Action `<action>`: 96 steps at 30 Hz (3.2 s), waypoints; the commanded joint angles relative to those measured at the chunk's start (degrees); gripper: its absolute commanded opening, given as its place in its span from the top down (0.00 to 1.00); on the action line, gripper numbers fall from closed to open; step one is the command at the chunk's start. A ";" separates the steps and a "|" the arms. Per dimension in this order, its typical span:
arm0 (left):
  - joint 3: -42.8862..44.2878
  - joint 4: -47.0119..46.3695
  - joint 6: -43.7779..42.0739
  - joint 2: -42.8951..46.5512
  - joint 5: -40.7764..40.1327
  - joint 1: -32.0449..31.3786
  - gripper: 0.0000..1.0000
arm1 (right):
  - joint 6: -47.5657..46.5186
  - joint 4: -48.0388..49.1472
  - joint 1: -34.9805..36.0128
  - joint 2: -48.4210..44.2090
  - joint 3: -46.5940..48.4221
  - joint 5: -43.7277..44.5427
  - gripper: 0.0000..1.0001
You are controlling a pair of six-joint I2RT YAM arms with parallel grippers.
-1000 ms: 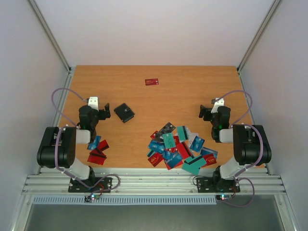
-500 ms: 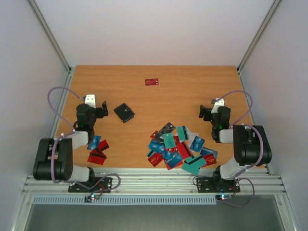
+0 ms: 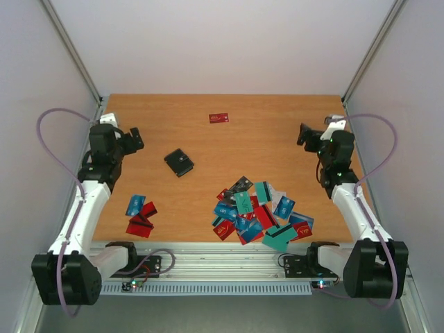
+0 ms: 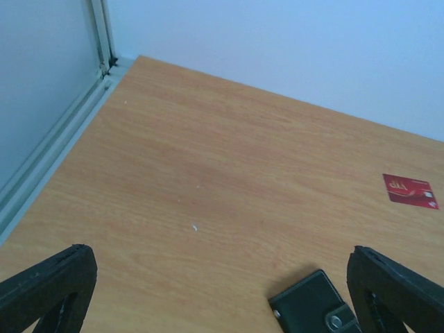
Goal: Put the credit cards into the card holder
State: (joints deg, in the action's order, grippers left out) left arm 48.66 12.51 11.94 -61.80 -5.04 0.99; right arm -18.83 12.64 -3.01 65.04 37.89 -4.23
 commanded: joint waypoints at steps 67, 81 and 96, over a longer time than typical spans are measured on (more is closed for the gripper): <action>15.46 9.51 21.66 -38.95 38.16 -9.22 1.00 | 13.22 -71.37 15.33 12.94 33.56 -18.55 0.05; 14.78 15.19 19.11 -19.98 54.70 -16.00 1.00 | 18.64 -60.83 22.28 15.02 33.62 -43.70 0.02; 13.30 8.54 29.61 -9.29 66.37 -23.24 1.00 | 25.78 -52.99 24.17 15.30 36.64 -55.33 0.02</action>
State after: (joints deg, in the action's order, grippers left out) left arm 62.22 25.85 37.30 -73.38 56.69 -20.67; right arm 3.62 -44.25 20.64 80.16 71.94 -53.49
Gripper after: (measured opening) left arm 0.058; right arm 0.984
